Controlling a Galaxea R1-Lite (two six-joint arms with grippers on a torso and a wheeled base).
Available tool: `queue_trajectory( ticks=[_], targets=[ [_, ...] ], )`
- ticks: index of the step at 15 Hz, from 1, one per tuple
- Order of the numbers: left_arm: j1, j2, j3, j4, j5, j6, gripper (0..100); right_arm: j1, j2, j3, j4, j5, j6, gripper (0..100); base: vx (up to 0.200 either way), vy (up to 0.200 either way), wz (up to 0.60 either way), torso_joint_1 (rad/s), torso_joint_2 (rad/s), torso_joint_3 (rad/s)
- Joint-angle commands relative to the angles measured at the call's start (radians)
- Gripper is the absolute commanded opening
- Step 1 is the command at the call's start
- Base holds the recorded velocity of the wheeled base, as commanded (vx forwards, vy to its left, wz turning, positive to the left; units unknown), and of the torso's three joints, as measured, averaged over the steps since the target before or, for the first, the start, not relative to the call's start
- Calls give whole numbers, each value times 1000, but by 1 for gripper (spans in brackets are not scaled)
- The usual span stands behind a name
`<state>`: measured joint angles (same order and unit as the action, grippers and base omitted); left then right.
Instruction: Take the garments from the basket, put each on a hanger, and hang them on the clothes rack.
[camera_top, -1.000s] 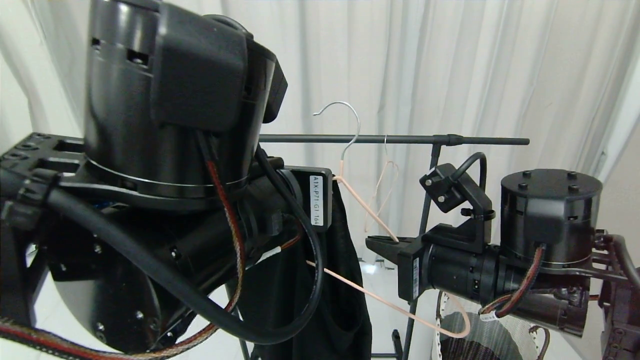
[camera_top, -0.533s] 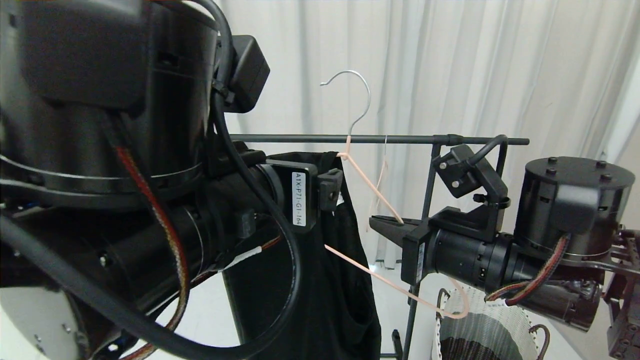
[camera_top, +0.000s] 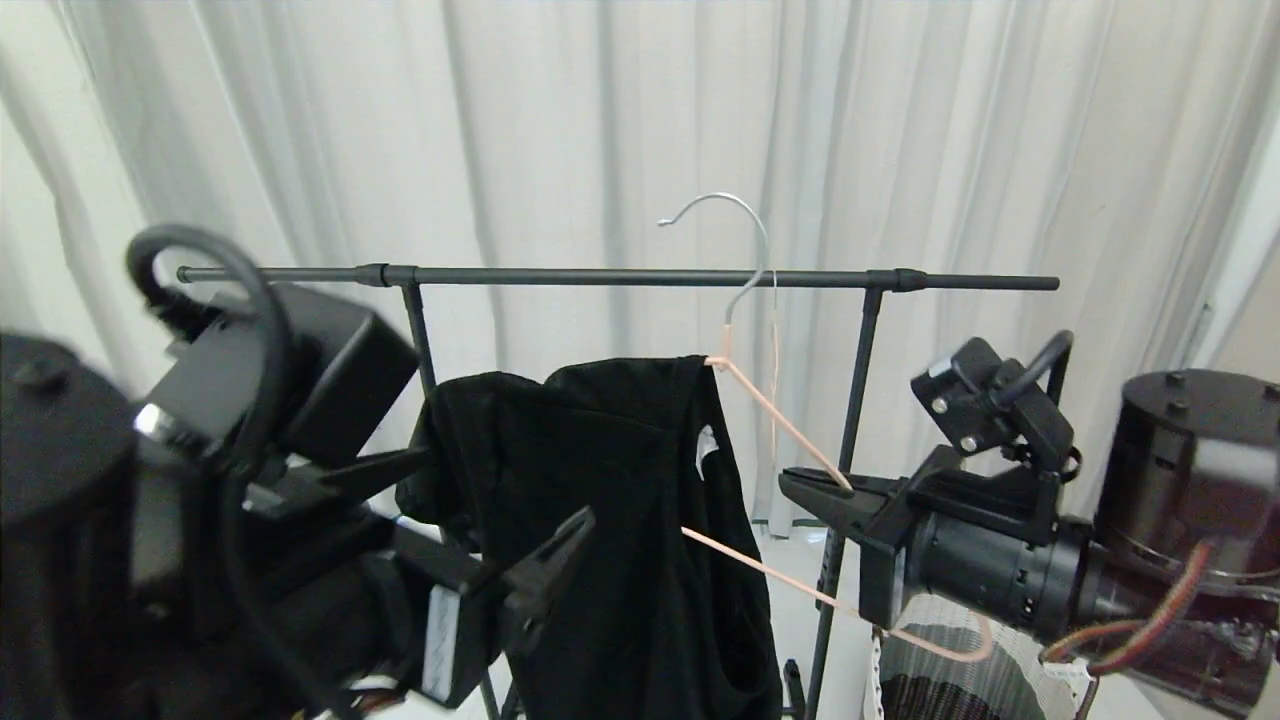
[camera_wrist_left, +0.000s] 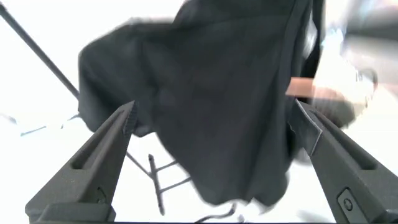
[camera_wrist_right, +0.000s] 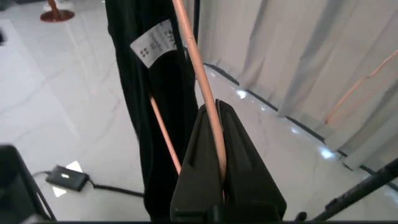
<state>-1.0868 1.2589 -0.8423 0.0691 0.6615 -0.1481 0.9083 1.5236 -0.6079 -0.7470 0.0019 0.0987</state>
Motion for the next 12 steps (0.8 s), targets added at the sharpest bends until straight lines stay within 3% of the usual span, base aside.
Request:
queue_trajectory(
  ticks=[1, 3, 6, 12],
  targets=[
    [-114, -179, 151, -2, 0, 44, 100, -3, -74, 168, -71, 38, -62, 0, 0, 0, 0, 0, 0, 0],
    [-133, -193, 189, -2, -33, 50, 100, 3, -115, 263, -97, 84, -136, 0, 0, 0, 0, 0, 0, 0],
    [-134, -187, 204, -22, -183, 50, 100, 7, -174, 344, -97, 151, -223, 0, 0, 0, 0, 0, 0, 0],
    [-128, -165, 239, -52, -513, 116, 100, 119, -204, 382, -97, 155, -241, 0, 0, 0, 0, 0, 0, 0]
  ],
)
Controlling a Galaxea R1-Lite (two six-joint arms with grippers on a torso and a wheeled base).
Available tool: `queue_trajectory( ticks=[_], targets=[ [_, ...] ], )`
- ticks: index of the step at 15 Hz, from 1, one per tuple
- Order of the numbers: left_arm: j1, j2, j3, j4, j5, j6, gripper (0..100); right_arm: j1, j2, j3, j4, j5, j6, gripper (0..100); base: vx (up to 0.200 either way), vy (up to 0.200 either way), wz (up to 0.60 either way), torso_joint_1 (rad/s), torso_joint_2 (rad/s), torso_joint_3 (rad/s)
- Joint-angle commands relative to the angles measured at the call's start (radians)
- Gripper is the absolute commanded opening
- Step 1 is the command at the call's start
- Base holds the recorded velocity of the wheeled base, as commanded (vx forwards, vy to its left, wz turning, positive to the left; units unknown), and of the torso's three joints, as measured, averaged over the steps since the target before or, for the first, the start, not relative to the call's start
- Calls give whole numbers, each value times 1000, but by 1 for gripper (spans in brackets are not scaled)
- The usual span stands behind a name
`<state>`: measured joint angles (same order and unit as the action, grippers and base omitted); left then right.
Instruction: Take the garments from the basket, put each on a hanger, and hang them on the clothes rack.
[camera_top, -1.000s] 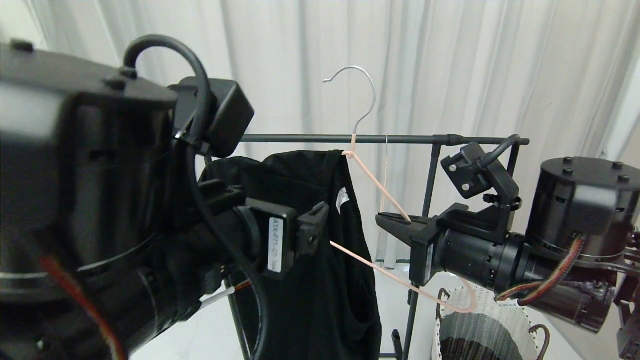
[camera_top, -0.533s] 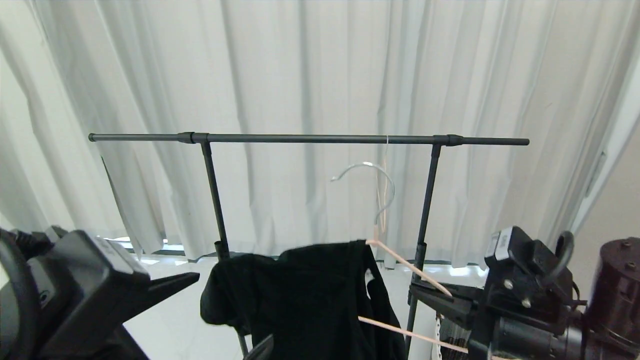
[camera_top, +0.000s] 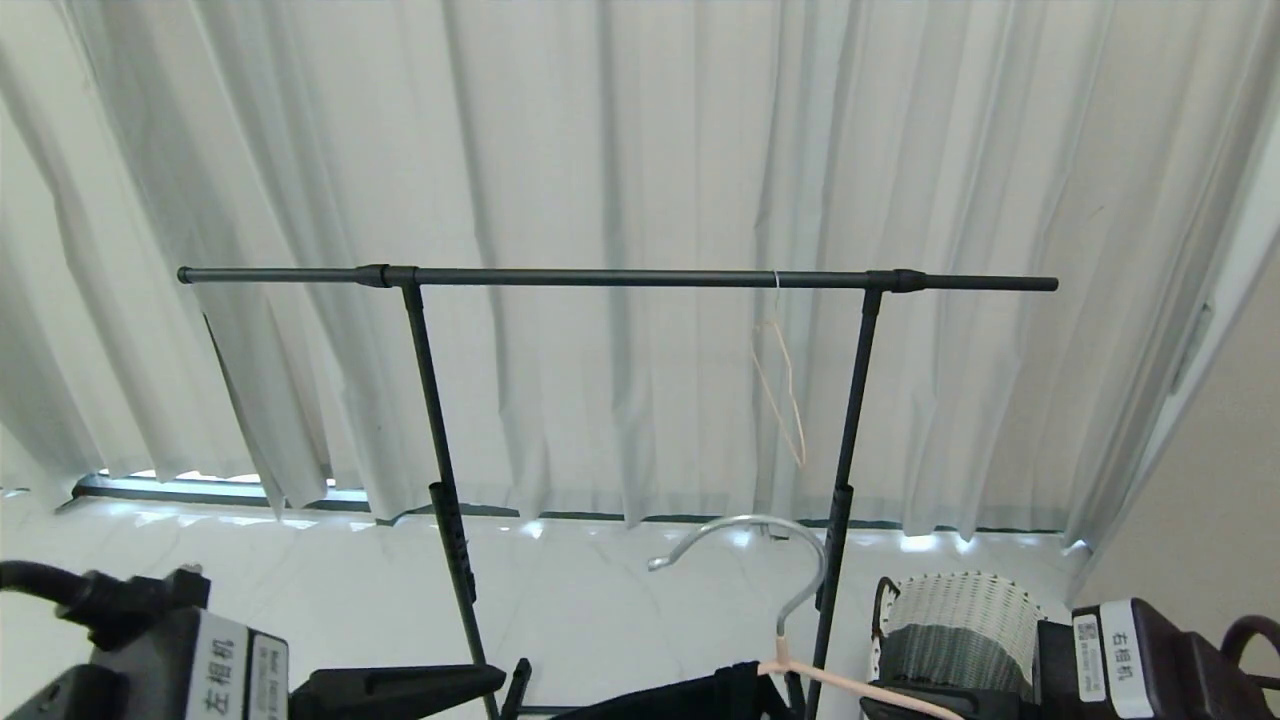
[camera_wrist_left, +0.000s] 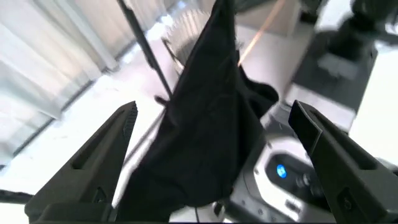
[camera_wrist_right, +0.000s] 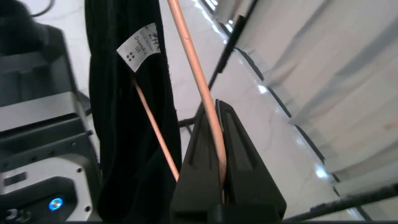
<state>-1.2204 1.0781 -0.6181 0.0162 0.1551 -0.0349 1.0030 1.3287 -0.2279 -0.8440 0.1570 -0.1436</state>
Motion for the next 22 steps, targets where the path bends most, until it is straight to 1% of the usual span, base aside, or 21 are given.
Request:
queue_trajectory(
  ticks=[1, 3, 4, 7, 10, 11, 20, 21, 22],
  targets=[
    [16, 34, 32, -9, -16, 1, 100, 36, -9, 2, 0, -2, -13, 0, 0, 0, 0, 0, 0, 0],
    [53, 86, 46, -104, -23, -3, 100, 55, -11, 2, 0, -2, -45, 0, 0, 0, 0, 0, 0, 0],
    [68, 108, 44, -136, -39, -3, 100, 68, -13, -1, 0, -2, -50, 0, 0, 0, 0, 0, 0, 0],
    [68, 123, 70, -143, -86, 3, 100, 85, -22, -8, 0, -4, -60, 0, 0, 0, 0, 0, 0, 0],
    [70, 126, 97, -143, -86, 3, 100, 85, -31, -25, 0, -4, -76, 0, 0, 0, 0, 0, 0, 0],
    [73, 128, 103, -143, -85, 1, 0, 85, -31, -27, 0, -2, -82, 0, 0, 0, 0, 0, 0, 0],
    [87, 128, 109, -143, -85, 3, 0, 111, -48, -24, 2, -7, -83, 0, 0, 0, 0, 0, 0, 0],
    [91, 128, 110, -143, -83, 3, 0, 111, -48, -21, 2, -7, -85, 100, 0, 0, 0, 0, 0, 0],
    [94, 128, 110, -143, -81, 3, 0, 109, -48, -19, 2, -7, -85, 100, 0, 0, 0, 0, 0, 0]
  ],
)
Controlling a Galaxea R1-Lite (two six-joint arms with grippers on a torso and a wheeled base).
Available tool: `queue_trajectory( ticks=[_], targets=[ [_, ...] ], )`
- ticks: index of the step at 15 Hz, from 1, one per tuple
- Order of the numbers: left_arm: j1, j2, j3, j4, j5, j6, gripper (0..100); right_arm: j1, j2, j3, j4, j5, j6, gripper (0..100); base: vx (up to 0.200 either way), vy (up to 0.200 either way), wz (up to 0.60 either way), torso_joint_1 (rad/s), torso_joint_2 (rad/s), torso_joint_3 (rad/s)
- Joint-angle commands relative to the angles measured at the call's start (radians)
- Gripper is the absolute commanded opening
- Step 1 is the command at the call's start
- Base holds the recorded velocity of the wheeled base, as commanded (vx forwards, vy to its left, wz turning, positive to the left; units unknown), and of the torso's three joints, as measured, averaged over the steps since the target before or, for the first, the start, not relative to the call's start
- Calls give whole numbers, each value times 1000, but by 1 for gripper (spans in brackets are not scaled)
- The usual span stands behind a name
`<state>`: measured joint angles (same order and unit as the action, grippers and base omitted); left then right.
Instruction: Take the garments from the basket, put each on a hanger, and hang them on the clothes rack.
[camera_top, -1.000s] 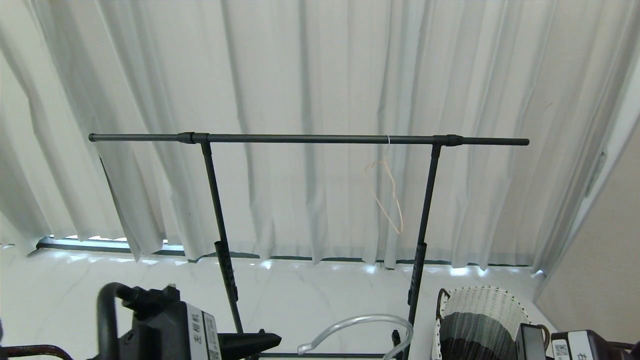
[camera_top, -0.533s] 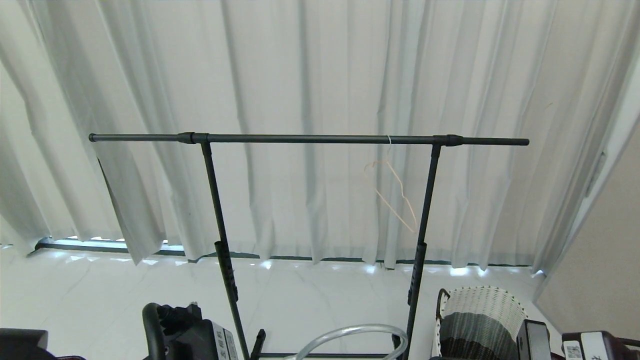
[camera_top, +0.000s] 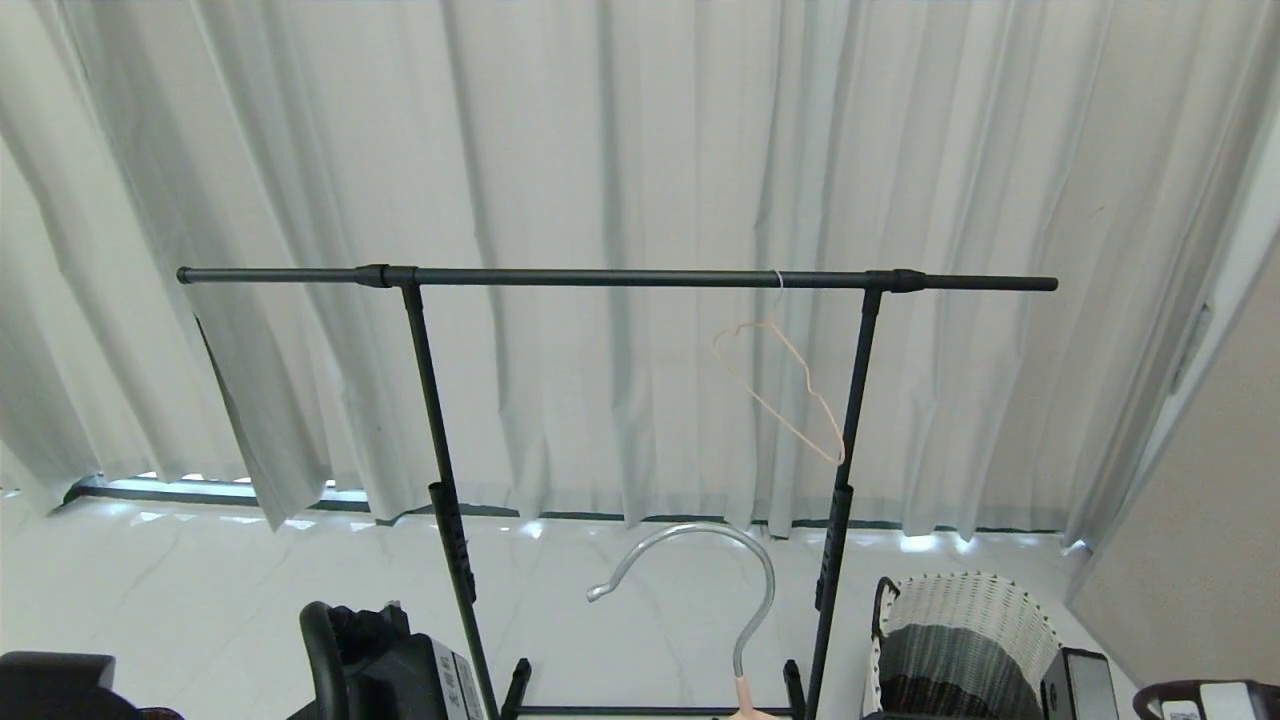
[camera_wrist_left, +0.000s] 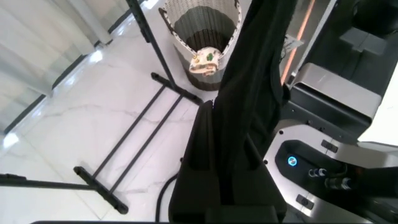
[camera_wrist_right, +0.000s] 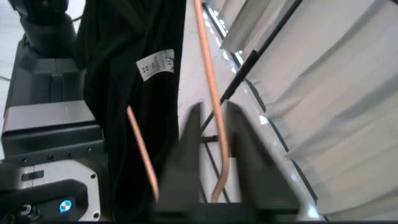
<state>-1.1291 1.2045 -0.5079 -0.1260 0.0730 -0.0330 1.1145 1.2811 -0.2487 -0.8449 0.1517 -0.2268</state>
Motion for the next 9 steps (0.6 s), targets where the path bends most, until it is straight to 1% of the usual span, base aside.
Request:
queue_trajectory(
  ticks=[1, 4, 5, 6, 7, 8, 9],
  targets=[
    [5, 1, 3, -1, 2, 1, 0, -4, 0, 2, 3, -4, 0, 100, 0, 0, 0, 0, 0, 0],
    [42, -3, 15, -3, 10, 4, 0, -41, -2, 3, 3, -15, 1, 100, 0, 0, 0, 0, 0, 0],
    [72, -2, 28, -4, 48, 7, 0, -58, 1, 3, 3, -27, 3, 100, 0, 0, 0, 0, 0, 0],
    [111, 1, 42, -6, 100, 30, 0, -74, 1, 5, 3, -29, 3, 100, 0, 0, 0, 0, 0, 0],
    [134, 1, 48, -6, 128, 51, 0, -79, 3, 6, 4, -29, 4, 100, 0, 0, 0, 0, 0, 0],
    [186, -3, 57, -7, 149, 84, 0, -93, 11, 12, 4, -29, 6, 100, 0, 0, 0, 0, 0, 0],
    [212, -8, 55, -9, 151, 87, 0, -102, 24, 16, 4, -27, 11, 100, 0, 0, 0, 0, 0, 0]
  ],
)
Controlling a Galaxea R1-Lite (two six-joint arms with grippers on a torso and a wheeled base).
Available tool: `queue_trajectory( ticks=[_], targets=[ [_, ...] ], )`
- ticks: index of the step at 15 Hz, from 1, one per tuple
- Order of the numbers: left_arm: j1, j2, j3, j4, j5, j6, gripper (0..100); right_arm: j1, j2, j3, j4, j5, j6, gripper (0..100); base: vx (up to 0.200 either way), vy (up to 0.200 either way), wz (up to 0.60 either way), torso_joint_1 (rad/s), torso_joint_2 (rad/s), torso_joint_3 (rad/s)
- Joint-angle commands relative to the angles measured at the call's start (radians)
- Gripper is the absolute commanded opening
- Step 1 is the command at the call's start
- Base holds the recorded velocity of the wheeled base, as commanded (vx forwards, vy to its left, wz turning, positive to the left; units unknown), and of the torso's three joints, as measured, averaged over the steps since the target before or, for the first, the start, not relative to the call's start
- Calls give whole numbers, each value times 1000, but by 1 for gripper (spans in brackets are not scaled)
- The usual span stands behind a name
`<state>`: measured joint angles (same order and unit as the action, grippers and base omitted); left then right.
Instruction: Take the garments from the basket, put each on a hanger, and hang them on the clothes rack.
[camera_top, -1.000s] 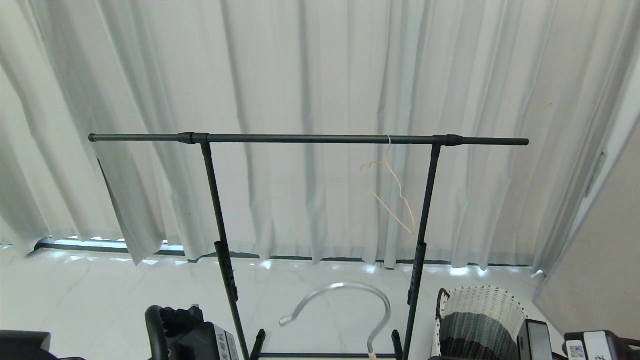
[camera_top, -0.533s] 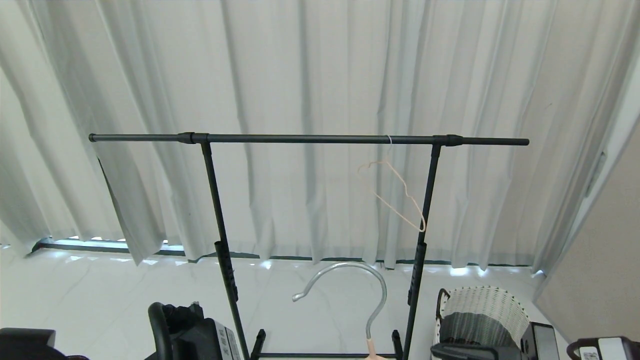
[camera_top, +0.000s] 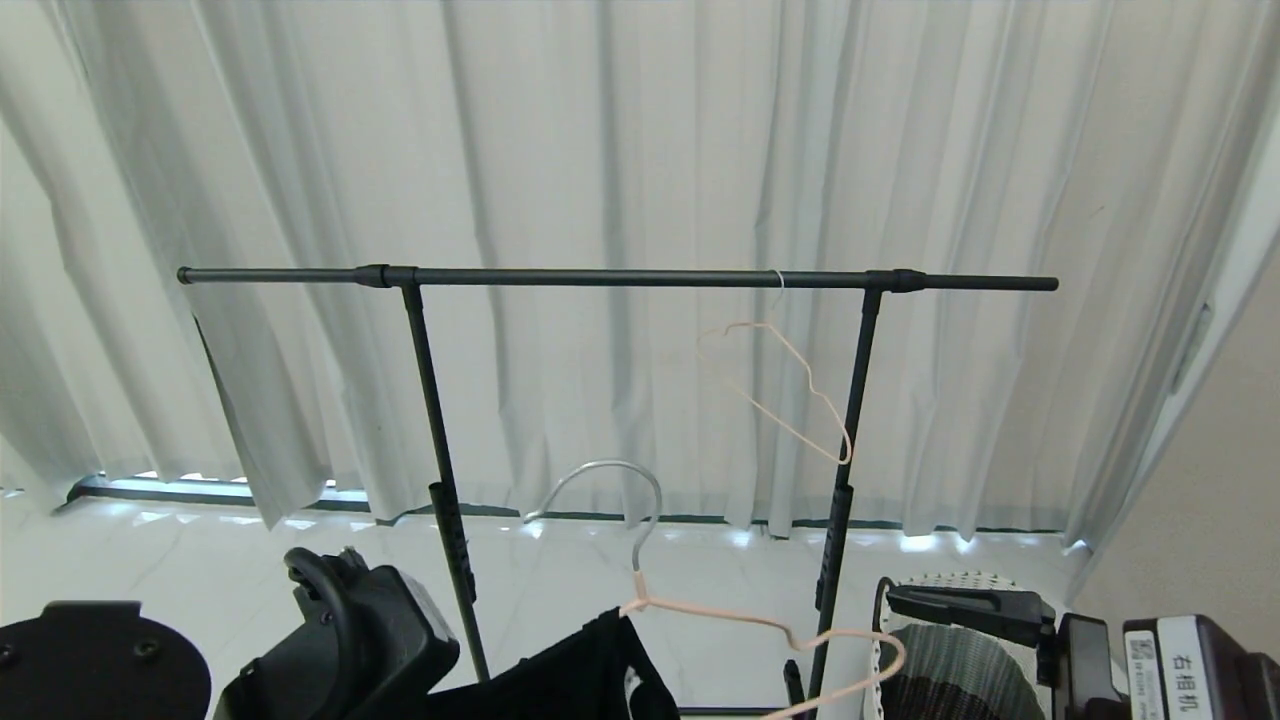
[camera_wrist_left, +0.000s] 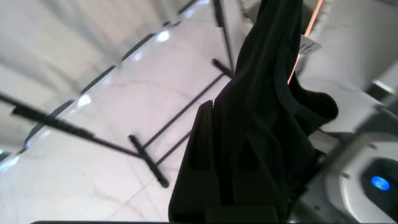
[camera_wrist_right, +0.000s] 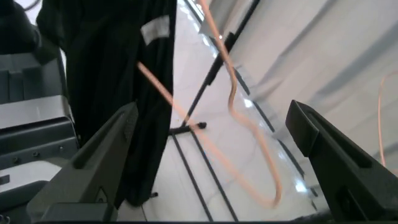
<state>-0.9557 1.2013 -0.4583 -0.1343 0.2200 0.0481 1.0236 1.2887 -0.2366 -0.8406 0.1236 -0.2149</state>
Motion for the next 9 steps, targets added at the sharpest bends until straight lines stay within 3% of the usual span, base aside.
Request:
queue_trajectory(
  ticks=[1, 5, 7, 9],
  targets=[
    [61, -3, 7, -19, 5, 6, 0, -14, 31, 5, 0, 1, 17, 100, 0, 0, 0, 0, 0, 0],
    [129, 27, -17, -143, 58, 9, 0, -14, 124, -33, 37, 1, 212, 100, 0, 0, 0, 0, 0, 0],
    [130, 67, -31, -249, 122, 9, 0, -13, 215, -138, 77, -4, 401, 100, 0, 0, 0, 0, 0, 0],
    [130, 87, -60, -286, 136, 9, 0, -11, 316, -244, 95, -62, 488, 100, 0, 0, 0, 0, 0, 0]
  ],
)
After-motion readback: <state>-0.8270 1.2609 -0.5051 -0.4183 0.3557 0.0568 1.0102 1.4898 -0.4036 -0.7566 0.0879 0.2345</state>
